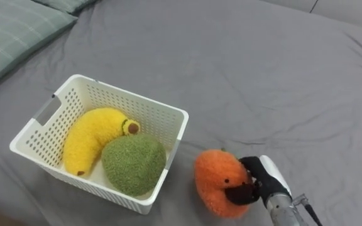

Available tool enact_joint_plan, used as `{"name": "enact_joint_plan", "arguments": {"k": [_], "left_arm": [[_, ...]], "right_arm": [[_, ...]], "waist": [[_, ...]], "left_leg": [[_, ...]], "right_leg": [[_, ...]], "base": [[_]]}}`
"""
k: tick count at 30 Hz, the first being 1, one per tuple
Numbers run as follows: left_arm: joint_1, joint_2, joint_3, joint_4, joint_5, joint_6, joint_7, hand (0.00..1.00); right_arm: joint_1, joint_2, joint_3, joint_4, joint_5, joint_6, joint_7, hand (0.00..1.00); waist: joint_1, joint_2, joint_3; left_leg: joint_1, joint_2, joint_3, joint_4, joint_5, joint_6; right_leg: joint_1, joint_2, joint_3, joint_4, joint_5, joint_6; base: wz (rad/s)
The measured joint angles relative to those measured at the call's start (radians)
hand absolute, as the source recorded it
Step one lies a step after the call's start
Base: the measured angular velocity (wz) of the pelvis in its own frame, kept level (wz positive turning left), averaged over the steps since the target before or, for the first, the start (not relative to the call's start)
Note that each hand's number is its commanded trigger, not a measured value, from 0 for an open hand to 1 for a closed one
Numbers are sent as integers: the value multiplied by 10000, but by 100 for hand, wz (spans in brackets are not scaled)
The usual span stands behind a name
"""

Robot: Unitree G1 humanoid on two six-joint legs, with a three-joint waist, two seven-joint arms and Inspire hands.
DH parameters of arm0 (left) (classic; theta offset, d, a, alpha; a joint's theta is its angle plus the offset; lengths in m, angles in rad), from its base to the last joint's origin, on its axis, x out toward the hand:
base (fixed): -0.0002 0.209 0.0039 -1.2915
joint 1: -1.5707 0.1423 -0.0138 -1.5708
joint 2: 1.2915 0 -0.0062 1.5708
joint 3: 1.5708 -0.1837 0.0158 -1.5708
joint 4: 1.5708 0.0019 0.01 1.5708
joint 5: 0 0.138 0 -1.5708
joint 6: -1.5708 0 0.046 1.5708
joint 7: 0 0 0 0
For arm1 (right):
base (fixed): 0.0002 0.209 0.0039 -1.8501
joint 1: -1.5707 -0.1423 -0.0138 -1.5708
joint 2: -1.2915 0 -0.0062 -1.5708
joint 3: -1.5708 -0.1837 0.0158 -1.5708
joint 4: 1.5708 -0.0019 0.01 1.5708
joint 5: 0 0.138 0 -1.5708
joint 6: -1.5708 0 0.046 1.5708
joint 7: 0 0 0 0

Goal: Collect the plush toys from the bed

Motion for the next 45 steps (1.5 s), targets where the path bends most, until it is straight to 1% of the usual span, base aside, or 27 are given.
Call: {"name": "enact_joint_plan", "arguments": {"k": [4, 5, 8, 12, 14, 17, 20, 25, 27, 28, 30, 32, 34, 37, 39, 40, 41, 43, 44, 45], "left_arm": [[-1, 12, 23, -13, -1, -23, -130, 0], [-43, 18, 44, -3, -1, -29, -160, 0], [-89, 30, 213, 1, -12, -31, -241, 0], [-146, 91, 192, 50, -80, -31, -320, 0], [-215, 85, 199, 158, -71, -56, -352, 0], [-205, 77, 318, 324, -46, -12, -380, 0], [-146, 79, 383, 325, -46, 25, -372, 0], [-230, 71, 389, 383, 1, 42, -349, 0], [-281, 56, 389, 389, 13, 123, -350, 0], [-280, 53, 392, 383, 52, 152, -353, 0], [-306, 53, 401, 375, 249, 201, -395, 0], [-323, 59, 425, 374, 279, 207, -457, 0], [-363, 62, 494, 368, 307, 225, -570, 0], [-398, 67, 437, 369, 299, 282, -611, 0], [-477, 50, 377, 478, 313, 369, -676, 0], [-520, 50, 379, 558, 320, 402, -691, 0], [-580, 51, 380, 668, 351, 444, -723, 0], [-598, 56, 385, 752, 427, 482, -743, 0], [-572, 87, 382, 754, 441, 484, -749, 0], [-621, 121, 380, 750, 439, 484, -761, 0]], "right_arm": [[-85, -62, -6, -497, 279, -25, -219, 100], [-145, -62, -52, -646, 282, -6, -225, 100], [-190, -61, -255, -1536, 380, -4, -224, 100], [-608, -84, -345, -2019, 782, -13, -282, 100], [-649, -112, -345, -2308, 958, 29, -261, 100], [-678, -112, -345, -3260, 1059, 52, -249, 100], [-1075, -112, -344, -3745, 1104, 51, -253, 100], [-1573, -109, -242, -4076, 1045, 70, -251, 100], [-1820, -90, -238, -4322, 982, 236, -252, 100], [-1902, -89, -239, -4353, 933, 250, -255, 100], [-2234, -93, -237, -4426, 706, 250, -269, 100], [-2360, -112, -218, -4510, 635, 264, -277, 100], [-2406, -121, -29, -4686, 602, 364, -278, 100], [-2594, -151, 518, -4694, 601, 476, -247, 100], [-2933, -76, 836, -4692, 427, 739, -17, 100], [-3064, -74, 916, -4692, 353, 778, 67, 100], [-3264, -64, 959, -4692, 305, 788, 233, 100], [-3481, -61, 1029, -4689, 303, 794, 309, 100], [-3588, -61, 1156, -4687, 290, 797, 311, 100], [-3667, -58, 1324, -4658, 283, 801, 314, 100]], "waist": [[-36, 46, 25], [-36, 5, -3], [-75, 29, 14], [-180, 10, 16], [-90, -3, 6], [-65, 1, 4], [-37, 2, 0], [301, -38, -29], [442, -57, -41], [476, -62, -45], [647, -82, -57], [741, -92, -64], [831, -105, -71], [928, -149, -53], [1069, -193, -28], [1096, -209, -16], [1199, -206, 7], [1310, -275, 14], [1408, -335, 19], [1500, -406, 11]], "left_leg": [[96, 2, 33, 8, 0, 1], [101, 2, 32, 17, 0, 2], [101, 1, 32, 18, 2, 3], [153, 5, 31, 8, 2, 3], [145, 5, 36, 6, 1, 3], [131, 7, 48, -6, 3, 5], [152, 6, 27, 0, 3, 4], [136, 7, 8, 2, 4, 3], [125, 6, -4, 3, 4, 3], [120, 6, -11, 3, 4, 3], [106, 6, -31, 6, 4, 3], [95, -3, -88, 19, 4, 3], [90, -7, -116, 22, 5, 3], [59, -26, -226, 57, 7, 1], [67, -37, -268, 58, 8, -2], [73, -39, -282, 63, 10, -5], [92, -42, -306, 92, 12, -8], [78, -57, -374, 101, 17, -7], [65, -84, -490, 101, 24, -11], [59, -104, -510, 106, 26, -12]], "right_leg": [[62, 0, 1, -3, 1, 0], [72, -2, -9, 3, 1, 0], [72, -4, -11, 7, 2, 1], [121, -2, -1, 3, 2, 0], [87, 0, 17, 23, 1, 1], [71, 0, 24, 20, 1, 1], [89, -1, 5, 7, 1, 1], [49, 3, 13, 12, 1, 0], [43, 2, -8, 12, 1, 0], [42, 1, -23, 12, 2, 0], [34, -2, -107, 13, 2, 0], [52, -16, -239, 12, 2, 1], [58, -18, -262, 10, 2, 1], [118, -23, -320, 8, 1, 1], [131, -26, -332, 6, -1, 3], [136, -26, -331, 6, -1, 2], [145, -28, -347, 6, 0, 2], [191, -39, -477, -7, 0, 2], [212, -48, -548, -31, 0, 2], [230, -54, -561, -96, 0, 3]], "base": [[-1], [0], [0], [0], [-3], [-2], [3], [1], [0], [4], [3], [8], [7], [10], [4], [5], [7], [12], [15], [12]]}}
